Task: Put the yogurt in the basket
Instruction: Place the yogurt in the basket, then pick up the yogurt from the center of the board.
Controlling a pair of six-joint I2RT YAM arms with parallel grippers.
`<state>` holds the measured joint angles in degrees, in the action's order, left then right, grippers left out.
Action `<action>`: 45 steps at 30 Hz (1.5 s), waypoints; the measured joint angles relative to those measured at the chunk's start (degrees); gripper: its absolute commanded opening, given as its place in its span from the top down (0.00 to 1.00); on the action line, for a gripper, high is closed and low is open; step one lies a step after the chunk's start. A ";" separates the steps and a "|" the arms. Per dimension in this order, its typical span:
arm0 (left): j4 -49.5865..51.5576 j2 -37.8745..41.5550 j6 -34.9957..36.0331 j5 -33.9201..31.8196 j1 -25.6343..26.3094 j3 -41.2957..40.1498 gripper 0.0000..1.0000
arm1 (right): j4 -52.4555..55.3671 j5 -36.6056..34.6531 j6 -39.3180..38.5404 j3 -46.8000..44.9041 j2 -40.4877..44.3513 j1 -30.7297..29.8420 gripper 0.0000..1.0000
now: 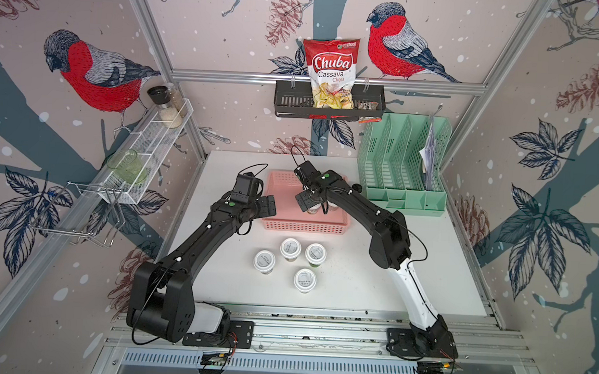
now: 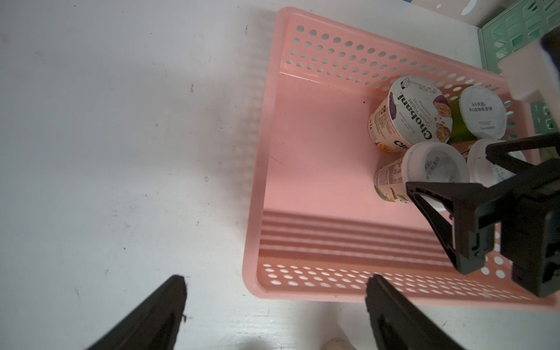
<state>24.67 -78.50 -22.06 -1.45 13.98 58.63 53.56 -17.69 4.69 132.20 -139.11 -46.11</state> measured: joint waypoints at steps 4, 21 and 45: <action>0.00 0.04 0.00 0.00 0.00 0.00 0.04 | 0.00 -0.98 -0.02 0.00 0.00 0.00 0.01; 0.00 0.26 0.00 -0.07 0.00 -0.09 0.04 | 0.26 -0.72 -0.02 1.55 2.29 -0.66 0.02; 0.07 5.29 -0.02 -1.66 1.11 -0.98 0.04 | -8.70 10.60 18.18 -55.60 46.23 -16.37 0.16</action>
<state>24.73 -73.21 -22.09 -3.11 15.09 57.65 44.86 -7.09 22.87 76.60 -92.88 -62.48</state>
